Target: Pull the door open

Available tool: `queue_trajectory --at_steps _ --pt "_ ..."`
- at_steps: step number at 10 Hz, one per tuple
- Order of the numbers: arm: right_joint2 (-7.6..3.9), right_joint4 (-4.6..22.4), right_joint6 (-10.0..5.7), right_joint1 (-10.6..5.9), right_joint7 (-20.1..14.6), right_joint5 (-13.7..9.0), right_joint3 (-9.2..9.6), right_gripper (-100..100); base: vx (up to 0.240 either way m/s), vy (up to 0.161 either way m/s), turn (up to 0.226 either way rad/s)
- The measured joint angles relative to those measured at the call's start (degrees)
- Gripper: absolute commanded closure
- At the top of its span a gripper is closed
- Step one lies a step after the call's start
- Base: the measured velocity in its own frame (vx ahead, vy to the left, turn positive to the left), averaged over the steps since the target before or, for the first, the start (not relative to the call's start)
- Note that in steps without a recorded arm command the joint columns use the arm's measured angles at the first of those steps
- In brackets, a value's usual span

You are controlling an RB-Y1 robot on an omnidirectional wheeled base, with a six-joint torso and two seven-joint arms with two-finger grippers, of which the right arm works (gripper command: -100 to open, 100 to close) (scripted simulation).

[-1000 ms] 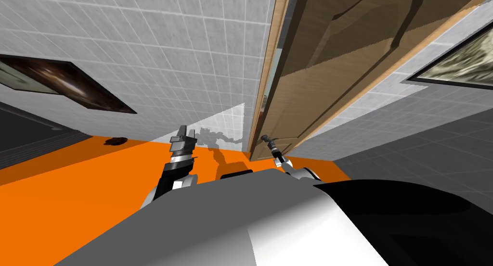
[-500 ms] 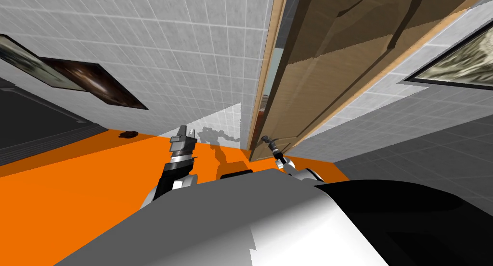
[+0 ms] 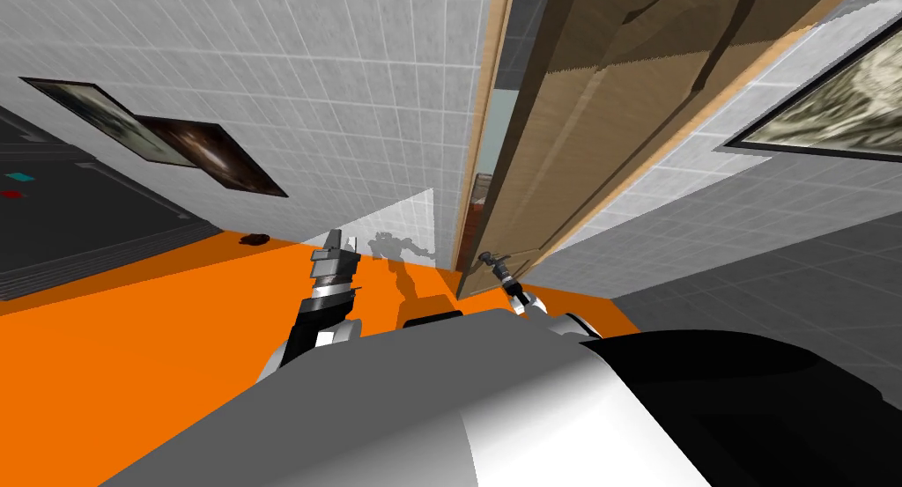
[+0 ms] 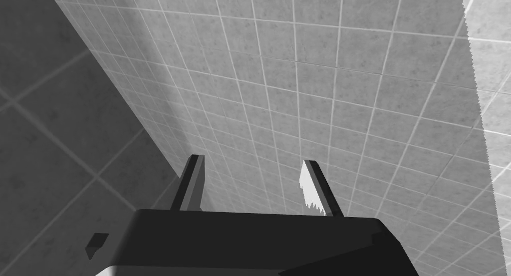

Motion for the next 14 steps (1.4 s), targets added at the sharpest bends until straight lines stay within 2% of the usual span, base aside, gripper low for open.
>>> queue_trajectory --at_steps 2,3,4,5,6,10,12,13,14 --pt "-0.66 1.39 -1.94 -0.16 -0.92 0.47 0.68 100 -0.085 -0.04 0.034" --pt "-0.63 1.52 -2.14 -0.08 -1.04 0.53 0.78 100 -0.182 -0.083 0.241" --pt "-1.1 1.77 -2.78 0.19 -1.3 0.5 0.75 100 -0.224 -0.138 0.24" --pt "-1.5 0.62 -3.14 1.21 -1.57 0.49 0.75 100 -0.143 -0.074 0.066" --pt "-1.53 1.98 -4.25 0.77 -1.76 0.66 1.02 100 -0.147 -0.091 0.137" --pt "-2.79 1.31 -6.69 3.29 -2.65 0.8 1.27 100 -0.141 -0.065 0.107" --pt "-3.13 4.01 -8.96 2.64 -2.9 0.95 1.48 100 -0.149 -0.087 0.17" --pt "-3.51 4.45 -10.03 2.9 -3.19 1.01 1.59 100 -0.074 -0.053 0.055" --pt "-3.44 4.49 -10.22 2.98 -3.28 1.07 1.7 100 -0.155 -0.054 0.151"
